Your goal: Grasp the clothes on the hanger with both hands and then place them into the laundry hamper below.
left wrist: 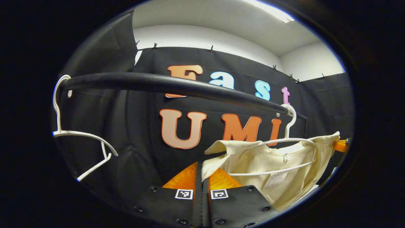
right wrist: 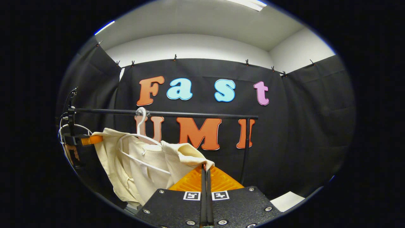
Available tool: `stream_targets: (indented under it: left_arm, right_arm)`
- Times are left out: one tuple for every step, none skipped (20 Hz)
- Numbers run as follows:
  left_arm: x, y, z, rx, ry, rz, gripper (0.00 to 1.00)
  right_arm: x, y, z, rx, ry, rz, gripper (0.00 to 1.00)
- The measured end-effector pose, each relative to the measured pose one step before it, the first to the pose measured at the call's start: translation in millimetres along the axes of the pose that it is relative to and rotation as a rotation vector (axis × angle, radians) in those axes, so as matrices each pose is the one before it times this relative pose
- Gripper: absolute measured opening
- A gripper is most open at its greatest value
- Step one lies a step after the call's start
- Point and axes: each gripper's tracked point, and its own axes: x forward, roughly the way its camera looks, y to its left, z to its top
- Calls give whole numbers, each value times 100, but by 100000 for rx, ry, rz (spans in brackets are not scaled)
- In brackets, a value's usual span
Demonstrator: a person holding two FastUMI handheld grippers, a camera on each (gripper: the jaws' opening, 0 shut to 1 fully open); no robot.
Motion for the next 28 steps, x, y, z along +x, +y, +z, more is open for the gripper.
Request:
stream_targets:
  left_arm:
    - [15,211,227,590,-333,831,6]
    - [12,409,129,675,-398,818,6]
    - [160,292,203,450,-457,595,6]
    - [342,44,18,48,206,144,6]
    - [287,70,-104,21,396,211,6]
    - [139,38,-164,-102,322,228,6]
    - [202,213,-227,48,411,643,6]
    - [13,381,-76,717,-562,1667,6]
    - [183,422,-22,1457,-581,1675,6]
    - [157,176,-207,1409,233,1177,6]
    - [168,83,-92,509,139,377,6]
    - [304,-19,-132,-38,439,-28,6]
    - [115,183,-73,-66,232,250,6]
    - [64,178,-78,90,136,430,6]
    - [98,178,-5,-295,278,569,6]
    - [168,124,25,-676,282,330,6]
    - [48,-9,203,-3,-201,189,6]
    - [75,-99,235,759,-349,189,6]
    - [-56,-161,158,955,-422,432,6]
    - [6,-108,52,858,-116,229,6]
    - [141,11,-201,367,419,48,6]
    - [28,18,-414,-504,784,-216,6]
    - [90,-62,-142,-1012,698,-336,6]
    - [70,157,-312,-729,576,-22,6]
    - [85,240,-314,-146,214,658,6]
    - [78,334,-313,181,230,1002,6]
    - [147,258,-753,-201,1247,956,6]
    - [-73,222,-1014,-717,1697,535,6]
  right_arm:
    - [130,-780,303,-255,-424,-1111,0]
    - [126,-645,259,323,-127,-611,0]
    - [381,-517,136,371,-169,-474,0]
    - [280,-585,-28,66,86,-705,0]
    - [419,-448,-107,-158,203,-338,6]
    - [416,-245,-143,-148,47,-194,0]
    - [431,-91,-281,-673,234,-46,0]
    - [567,-225,-202,-862,202,-630,0]
    - [579,-162,-286,-399,401,-427,0]
    - [579,-152,-329,-366,476,-107,6]
    - [498,-345,-333,82,276,-294,6]
    - [483,-300,-187,362,535,-58,6]
    - [434,-246,-129,616,695,21,0]
    - [486,-267,-29,816,372,323,0]
    - [589,-385,65,728,239,-84,0]
    - [564,-228,465,395,-362,-37,0]
    - [441,-87,684,-628,-925,-167,0]
    - [340,-134,659,-1440,-1152,-260,0]
    - [370,-162,521,-1529,-838,-85,0]
    - [413,-178,155,-696,-496,127,0]
    - [532,-142,86,-308,-159,37,0]
    - [577,-267,-197,-111,342,55,0]
    - [555,-153,-365,29,706,365,0]
    - [638,-40,-709,496,1091,806,0]
    - [472,140,-1147,1442,1976,1420,0]
    - [377,237,-1368,2380,2603,1835,0]
    - [419,41,-1287,1972,1966,1544,0]
    - [391,-8,-1176,1299,1443,1179,0]
